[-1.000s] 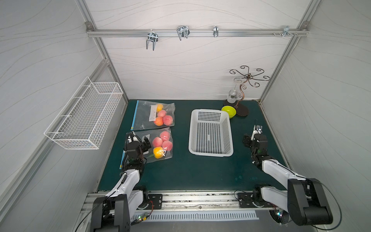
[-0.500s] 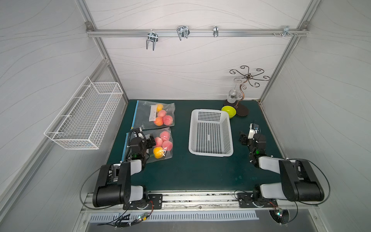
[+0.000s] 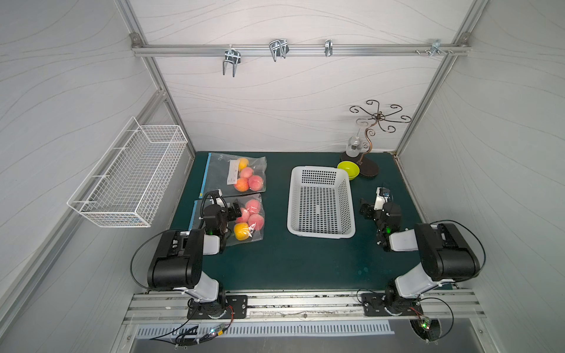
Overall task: Place the peach in a zip-top bag and seal the zipper
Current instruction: Reset both arms
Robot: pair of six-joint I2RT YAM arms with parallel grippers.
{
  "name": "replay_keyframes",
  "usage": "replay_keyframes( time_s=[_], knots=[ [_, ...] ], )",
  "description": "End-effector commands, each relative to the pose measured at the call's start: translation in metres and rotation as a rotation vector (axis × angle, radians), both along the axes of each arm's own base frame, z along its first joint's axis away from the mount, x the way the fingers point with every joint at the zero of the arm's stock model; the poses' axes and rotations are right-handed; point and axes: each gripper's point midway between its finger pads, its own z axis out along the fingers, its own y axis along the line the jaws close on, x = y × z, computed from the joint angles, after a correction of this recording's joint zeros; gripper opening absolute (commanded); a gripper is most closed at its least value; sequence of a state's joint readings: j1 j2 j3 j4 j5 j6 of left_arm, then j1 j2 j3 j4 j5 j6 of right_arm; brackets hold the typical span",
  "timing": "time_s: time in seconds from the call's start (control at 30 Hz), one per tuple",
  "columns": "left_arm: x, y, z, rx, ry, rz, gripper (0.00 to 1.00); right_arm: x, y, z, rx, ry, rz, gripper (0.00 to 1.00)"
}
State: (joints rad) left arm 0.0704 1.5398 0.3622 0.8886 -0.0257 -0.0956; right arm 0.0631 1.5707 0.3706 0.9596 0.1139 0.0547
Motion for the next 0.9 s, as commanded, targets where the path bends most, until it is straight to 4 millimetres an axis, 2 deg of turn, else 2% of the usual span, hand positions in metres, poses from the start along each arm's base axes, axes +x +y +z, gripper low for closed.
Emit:
replay_keyframes(
  time_s=[0.0,0.87],
  knots=[
    [0.0079,0.0051,0.0070,0.033,-0.006,0.020,1.00,0.0009,0.0019,-0.0071,-0.006,0.048,0.005,0.99],
    [0.0084,0.0046,0.0072,0.036,-0.005,0.020,1.00,0.0020,0.0026,-0.0075,-0.014,0.055,0.005,0.99]
  ],
)
